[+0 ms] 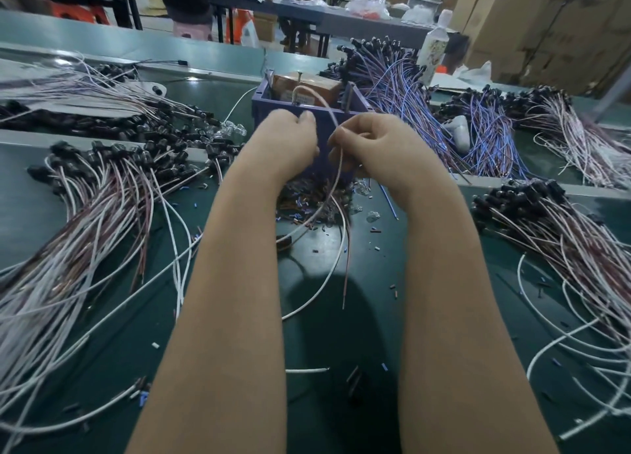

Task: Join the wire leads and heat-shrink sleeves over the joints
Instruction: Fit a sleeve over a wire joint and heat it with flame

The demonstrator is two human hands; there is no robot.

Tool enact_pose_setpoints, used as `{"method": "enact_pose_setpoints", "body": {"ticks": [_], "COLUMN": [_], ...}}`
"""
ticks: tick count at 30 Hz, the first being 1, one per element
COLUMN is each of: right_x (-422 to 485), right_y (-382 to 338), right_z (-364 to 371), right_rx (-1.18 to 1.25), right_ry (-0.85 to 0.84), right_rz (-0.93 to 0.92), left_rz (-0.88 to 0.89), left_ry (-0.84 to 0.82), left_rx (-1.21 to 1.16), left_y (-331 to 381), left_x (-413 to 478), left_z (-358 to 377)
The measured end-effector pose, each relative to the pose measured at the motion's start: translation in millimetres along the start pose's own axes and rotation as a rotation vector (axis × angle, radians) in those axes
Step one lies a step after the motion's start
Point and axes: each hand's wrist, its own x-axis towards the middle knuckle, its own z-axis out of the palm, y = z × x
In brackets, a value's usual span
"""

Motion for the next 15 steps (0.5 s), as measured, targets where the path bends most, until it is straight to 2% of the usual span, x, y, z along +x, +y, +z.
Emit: {"method": "enact_pose_setpoints", "body": {"ticks": [3, 5, 6, 10, 12, 14, 15], "right_x": [-6.7, -8.1, -7.7, -7.9, -6.7, -4.3, -3.0], "right_y": [-3.4, -4.7, -4.7, -5.6, -2.3, 4.2, 7.9], "right_z": [3.4, 7.8, 8.3, 3.9, 3.3, 2.0, 0.9], "right_rx": [-0.102, -0.115, -0.125, -0.065, -0.016, -0.015, 0.001], "right_ry": [-0.237, -0.302, -0.303, -0.308, -0.27, -0.166, -0.106], "right_rz": [-0.021, -0.037, -0.047, -0.089, -0.039, 0.079, 0.142], "left_rz": [0.054, 0.058, 0.063, 0.066, 0.029, -0.011, -0.031], "left_ry": [0.072, 0.111, 0.168, 0.419, 0.521, 0.534, 0.487], "left_rx": [-0.416, -0.753, -0.842, -1.039, -1.013, -0.934, -0.904], "left_y": [4.7, 9.8, 10.8, 3.8, -1.1, -4.3, -4.6], "left_x": [-3.8, -8.4, -10.0, -7.2, -4.9, -4.5, -5.2], "left_z": [2.4, 5.0, 4.2, -5.0, -10.3, -12.8, -13.2]}}
